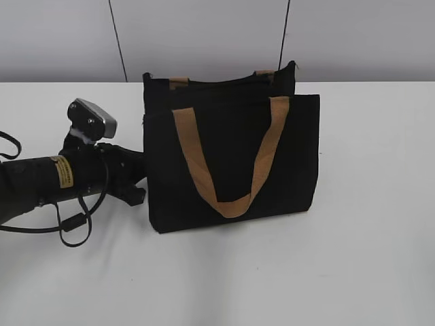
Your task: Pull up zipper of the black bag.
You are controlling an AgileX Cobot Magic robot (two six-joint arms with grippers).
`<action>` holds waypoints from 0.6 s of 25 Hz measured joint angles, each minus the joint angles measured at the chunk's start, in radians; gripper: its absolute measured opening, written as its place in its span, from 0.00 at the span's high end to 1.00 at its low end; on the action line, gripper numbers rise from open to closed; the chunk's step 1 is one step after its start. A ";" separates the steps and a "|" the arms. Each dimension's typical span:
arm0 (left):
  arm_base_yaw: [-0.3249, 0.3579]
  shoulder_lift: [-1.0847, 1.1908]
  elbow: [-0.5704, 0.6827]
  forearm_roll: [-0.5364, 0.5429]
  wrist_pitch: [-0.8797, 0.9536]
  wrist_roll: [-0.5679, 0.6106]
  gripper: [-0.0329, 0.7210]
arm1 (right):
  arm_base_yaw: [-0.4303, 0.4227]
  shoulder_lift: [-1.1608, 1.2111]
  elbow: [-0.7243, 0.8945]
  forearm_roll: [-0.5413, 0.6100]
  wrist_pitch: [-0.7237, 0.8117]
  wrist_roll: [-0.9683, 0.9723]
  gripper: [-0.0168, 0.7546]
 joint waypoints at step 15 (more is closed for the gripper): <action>0.000 -0.404 0.075 0.000 0.252 0.000 0.93 | 0.000 0.000 0.000 0.000 0.000 0.000 0.53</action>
